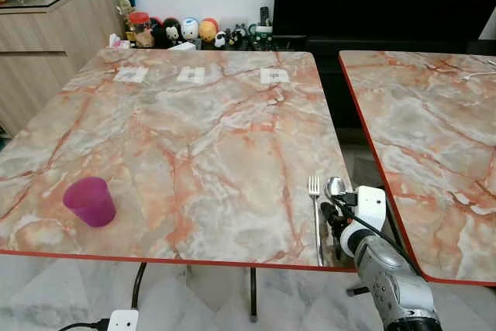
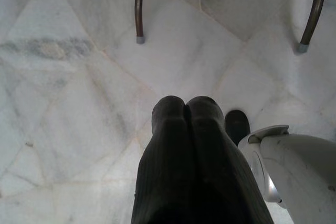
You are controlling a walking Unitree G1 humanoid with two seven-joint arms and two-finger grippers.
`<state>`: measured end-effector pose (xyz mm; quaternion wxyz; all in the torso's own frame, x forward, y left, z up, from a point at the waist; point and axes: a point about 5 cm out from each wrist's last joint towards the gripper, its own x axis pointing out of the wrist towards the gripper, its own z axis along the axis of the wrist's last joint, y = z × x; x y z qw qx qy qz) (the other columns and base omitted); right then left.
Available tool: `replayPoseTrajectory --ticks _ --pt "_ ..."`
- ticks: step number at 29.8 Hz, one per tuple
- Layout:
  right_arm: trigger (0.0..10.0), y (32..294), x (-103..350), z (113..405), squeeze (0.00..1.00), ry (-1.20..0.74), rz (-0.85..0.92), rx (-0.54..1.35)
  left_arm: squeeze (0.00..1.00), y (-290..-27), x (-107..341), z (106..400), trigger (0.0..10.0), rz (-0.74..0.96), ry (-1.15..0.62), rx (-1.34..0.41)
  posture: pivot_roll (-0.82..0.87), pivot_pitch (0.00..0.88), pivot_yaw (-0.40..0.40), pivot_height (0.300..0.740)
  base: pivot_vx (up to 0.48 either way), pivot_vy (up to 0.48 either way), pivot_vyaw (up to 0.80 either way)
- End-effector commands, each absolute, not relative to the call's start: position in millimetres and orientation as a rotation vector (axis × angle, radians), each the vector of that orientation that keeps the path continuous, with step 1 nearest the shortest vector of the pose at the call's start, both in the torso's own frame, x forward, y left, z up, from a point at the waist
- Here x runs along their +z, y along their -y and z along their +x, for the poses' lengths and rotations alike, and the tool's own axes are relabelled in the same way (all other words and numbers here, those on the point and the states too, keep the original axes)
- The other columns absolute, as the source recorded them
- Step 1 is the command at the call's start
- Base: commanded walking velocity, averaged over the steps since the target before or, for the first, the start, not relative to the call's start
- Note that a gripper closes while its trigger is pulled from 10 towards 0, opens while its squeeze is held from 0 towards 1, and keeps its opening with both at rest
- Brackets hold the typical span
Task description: Setting the table
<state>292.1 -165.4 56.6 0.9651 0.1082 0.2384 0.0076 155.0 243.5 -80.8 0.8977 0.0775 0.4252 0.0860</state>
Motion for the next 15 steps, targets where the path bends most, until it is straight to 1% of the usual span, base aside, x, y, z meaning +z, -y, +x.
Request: replayPoseTrajectory --ticks 1,15 --pt "0.0 163.5 49.9 290.0 0.00 -0.521 0.220 0.023 0.00 -245.7 -82.8 150.0 10.0 0.165 -0.906 0.176 0.00 0.007 0.000 0.740 0.000 0.000 0.00" --pt "0.0 160.2 50.7 290.2 0.00 -0.514 0.212 0.045 0.00 -243.9 -84.2 148.5 10.0 0.161 -0.920 0.169 0.00 0.005 -0.001 0.740 0.000 0.000 0.00"
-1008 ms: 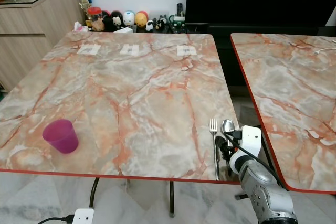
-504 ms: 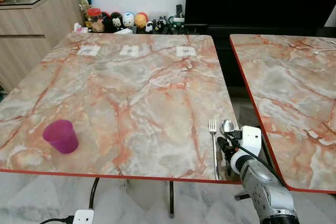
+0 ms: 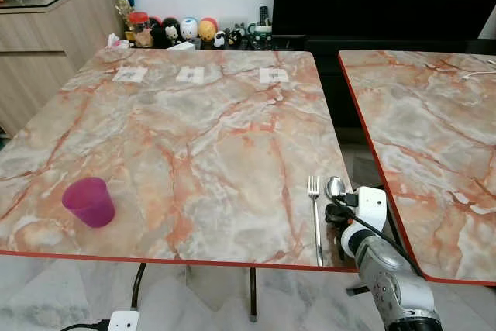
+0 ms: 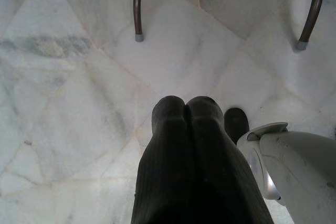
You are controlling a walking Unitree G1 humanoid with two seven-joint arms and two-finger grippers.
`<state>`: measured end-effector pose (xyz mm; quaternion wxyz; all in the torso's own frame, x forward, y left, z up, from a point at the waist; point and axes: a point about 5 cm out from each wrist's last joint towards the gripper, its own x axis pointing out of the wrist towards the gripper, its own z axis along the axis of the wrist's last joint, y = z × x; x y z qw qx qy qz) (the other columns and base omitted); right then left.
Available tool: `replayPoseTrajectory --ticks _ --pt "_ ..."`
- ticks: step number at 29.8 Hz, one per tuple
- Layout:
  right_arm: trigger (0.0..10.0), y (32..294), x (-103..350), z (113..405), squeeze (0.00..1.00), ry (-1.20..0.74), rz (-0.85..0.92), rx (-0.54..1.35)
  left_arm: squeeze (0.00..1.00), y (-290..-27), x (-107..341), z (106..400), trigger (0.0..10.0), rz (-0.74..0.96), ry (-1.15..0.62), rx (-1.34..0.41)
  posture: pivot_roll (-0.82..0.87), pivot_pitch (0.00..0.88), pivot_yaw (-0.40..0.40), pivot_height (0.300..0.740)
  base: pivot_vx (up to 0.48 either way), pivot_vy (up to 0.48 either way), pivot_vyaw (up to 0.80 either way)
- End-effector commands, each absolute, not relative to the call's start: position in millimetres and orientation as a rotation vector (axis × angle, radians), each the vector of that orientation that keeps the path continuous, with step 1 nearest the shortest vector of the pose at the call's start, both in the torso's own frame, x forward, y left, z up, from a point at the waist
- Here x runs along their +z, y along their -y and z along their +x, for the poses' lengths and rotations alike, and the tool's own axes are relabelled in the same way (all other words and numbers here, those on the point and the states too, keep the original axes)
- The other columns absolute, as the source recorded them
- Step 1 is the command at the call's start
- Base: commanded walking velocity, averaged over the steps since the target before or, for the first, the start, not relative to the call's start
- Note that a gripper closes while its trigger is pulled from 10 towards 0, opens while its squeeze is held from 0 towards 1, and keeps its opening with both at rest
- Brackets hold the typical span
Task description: Setting the table
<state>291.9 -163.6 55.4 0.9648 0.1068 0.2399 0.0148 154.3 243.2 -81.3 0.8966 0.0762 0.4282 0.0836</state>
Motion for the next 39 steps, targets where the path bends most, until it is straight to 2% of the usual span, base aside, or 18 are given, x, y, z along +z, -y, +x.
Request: replayPoseTrajectory --ticks 1,16,22,23,24,29,34,39 --pt "0.0 160.1 50.7 290.1 0.00 -0.514 0.212 0.045 0.00 -243.6 -84.4 148.2 10.0 0.161 -0.922 0.168 0.00 0.005 0.000 0.740 0.000 0.000 0.00" --pt "0.0 164.6 52.8 291.6 0.00 -0.480 0.190 -0.001 0.00 -244.3 -85.4 146.0 10.0 0.160 -0.935 0.169 0.00 0.005 0.000 0.740 0.000 0.000 0.00" --pt "0.0 168.4 74.3 299.2 0.00 -0.292 0.202 -0.036 0.00 -244.4 -85.9 145.3 10.0 0.161 -0.942 0.170 0.00 0.004 -0.001 0.740 0.000 0.000 0.00" --pt "3.8 169.0 79.5 300.5 0.00 -0.251 0.196 -0.043 0.00 -244.4 -85.9 145.2 10.0 0.161 -0.944 0.170 0.00 0.005 -0.001 0.740 0.000 0.000 0.00" --pt "10.0 169.4 83.9 301.6 0.00 -0.218 0.180 -0.046 0.00 -244.5 -86.0 145.1 10.0 0.161 -0.945 0.171 0.00 0.005 -0.001 0.740 0.000 0.000 0.00" --pt "10.0 170.9 102.0 302.6 0.00 -0.068 0.136 -0.069 0.00 -244.8 -86.3 144.5 10.0 0.161 -0.949 0.173 -0.01 0.004 -0.003 0.740 0.000 0.000 0.00" --pt "10.0 170.5 103.5 298.6 0.00 -0.032 0.146 -0.068 0.00 -245.5 -86.1 144.1 10.0 0.179 -0.950 0.169 -0.01 0.005 -0.004 0.740 0.000 0.000 0.00" --pt "10.0 172.9 105.7 297.3 0.00 0.003 0.145 -0.085 0.00 -245.8 -86.2 143.6 10.0 0.185 -0.952 0.166 -0.01 0.004 -0.004 0.740 0.000 -0.469 0.00"
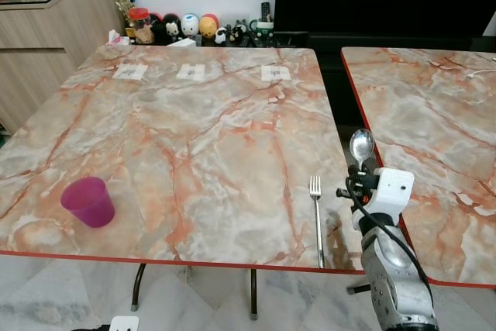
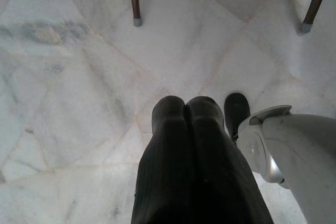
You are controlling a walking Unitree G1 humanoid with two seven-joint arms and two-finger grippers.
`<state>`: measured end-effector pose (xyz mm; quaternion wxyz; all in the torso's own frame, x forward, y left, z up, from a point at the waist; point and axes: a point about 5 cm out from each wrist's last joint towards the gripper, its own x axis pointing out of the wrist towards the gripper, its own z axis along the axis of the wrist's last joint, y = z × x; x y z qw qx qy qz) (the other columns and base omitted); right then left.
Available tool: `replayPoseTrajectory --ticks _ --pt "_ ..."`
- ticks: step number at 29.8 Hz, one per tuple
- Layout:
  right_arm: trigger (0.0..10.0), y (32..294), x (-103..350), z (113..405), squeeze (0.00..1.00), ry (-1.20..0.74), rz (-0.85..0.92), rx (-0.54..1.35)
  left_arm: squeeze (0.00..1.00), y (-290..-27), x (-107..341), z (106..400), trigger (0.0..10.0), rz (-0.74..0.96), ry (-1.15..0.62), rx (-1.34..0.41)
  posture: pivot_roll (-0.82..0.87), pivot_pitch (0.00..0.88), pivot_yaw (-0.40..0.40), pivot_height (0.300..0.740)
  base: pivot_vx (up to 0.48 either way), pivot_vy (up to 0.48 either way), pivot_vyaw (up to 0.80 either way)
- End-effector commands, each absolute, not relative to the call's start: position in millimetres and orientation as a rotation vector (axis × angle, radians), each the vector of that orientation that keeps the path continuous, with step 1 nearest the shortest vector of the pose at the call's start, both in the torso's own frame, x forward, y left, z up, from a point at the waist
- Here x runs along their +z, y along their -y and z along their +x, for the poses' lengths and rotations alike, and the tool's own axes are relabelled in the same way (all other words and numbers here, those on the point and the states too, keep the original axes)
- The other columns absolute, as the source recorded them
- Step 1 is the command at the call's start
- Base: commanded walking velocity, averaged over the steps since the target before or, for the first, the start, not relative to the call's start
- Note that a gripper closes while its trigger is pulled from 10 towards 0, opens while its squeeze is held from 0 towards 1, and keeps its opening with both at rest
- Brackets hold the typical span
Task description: Setting the table
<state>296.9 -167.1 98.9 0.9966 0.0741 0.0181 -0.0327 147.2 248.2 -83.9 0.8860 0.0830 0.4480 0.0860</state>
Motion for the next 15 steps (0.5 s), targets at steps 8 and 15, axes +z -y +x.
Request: replayPoseTrajectory --ticks 8,15 --pt "10.0 174.8 116.4 299.1 0.00 0.079 0.134 -0.091 0.00 -245.3 -86.2 143.8 10.0 0.182 -0.949 0.168 -0.01 0.003 -0.005 0.740 0.000 -0.469 -0.14" --pt "10.0 176.4 122.6 298.1 0.00 0.133 0.132 -0.104 0.00 -244.5 -86.2 144.5 10.0 0.184 -0.948 0.165 -0.01 0.004 -0.003 0.740 0.000 -0.469 -0.34"
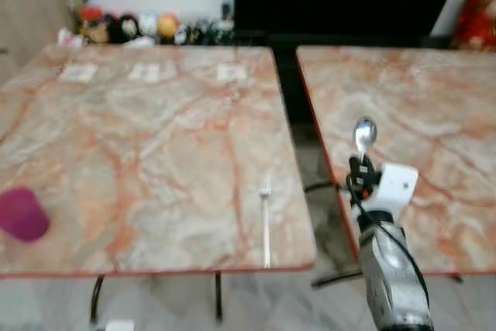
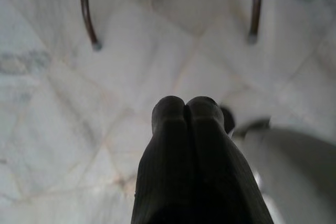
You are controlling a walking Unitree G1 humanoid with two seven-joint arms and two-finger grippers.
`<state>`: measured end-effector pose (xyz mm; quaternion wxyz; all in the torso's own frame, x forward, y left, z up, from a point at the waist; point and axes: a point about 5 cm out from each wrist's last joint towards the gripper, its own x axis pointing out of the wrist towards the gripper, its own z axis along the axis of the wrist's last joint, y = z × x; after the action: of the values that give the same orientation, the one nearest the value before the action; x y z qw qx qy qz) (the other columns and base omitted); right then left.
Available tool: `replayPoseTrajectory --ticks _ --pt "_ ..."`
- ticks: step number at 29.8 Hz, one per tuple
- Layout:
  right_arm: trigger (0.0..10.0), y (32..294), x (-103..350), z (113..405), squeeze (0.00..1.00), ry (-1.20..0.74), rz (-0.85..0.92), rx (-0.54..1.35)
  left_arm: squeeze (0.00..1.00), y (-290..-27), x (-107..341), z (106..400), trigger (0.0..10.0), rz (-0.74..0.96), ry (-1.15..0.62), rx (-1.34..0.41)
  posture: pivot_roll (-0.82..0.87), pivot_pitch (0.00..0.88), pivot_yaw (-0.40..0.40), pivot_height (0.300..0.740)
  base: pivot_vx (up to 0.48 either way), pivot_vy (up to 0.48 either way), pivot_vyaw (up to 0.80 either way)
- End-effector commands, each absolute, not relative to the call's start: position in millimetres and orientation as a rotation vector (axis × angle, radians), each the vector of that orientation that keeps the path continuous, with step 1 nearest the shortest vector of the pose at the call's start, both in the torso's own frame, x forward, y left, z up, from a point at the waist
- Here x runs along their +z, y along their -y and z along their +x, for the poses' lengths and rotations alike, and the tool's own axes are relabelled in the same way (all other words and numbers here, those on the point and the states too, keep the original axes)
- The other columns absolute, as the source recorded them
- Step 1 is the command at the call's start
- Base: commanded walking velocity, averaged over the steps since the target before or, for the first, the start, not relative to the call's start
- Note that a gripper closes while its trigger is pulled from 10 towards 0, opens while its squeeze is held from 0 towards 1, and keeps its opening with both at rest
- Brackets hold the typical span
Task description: Setting the table
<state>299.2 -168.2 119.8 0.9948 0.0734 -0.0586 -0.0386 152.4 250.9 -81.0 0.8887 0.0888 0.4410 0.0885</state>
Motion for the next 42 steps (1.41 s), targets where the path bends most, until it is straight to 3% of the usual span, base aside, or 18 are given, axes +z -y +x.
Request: replayPoseTrajectory --ticks 1,42 --pt "10.0 176.2 122.8 298.3 0.00 0.134 0.127 -0.102 0.00 -244.4 -86.2 144.7 10.0 0.184 -0.948 0.165 -0.01 0.003 -0.003 0.740 0.000 -0.469 0.00" --pt "10.0 185.1 131.4 303.2 0.00 0.180 0.067 -0.116 0.00 -248.4 -87.1 139.9 10.0 0.184 -0.967 0.171 -0.02 0.004 0.000 0.740 0.000 -0.459 0.00"
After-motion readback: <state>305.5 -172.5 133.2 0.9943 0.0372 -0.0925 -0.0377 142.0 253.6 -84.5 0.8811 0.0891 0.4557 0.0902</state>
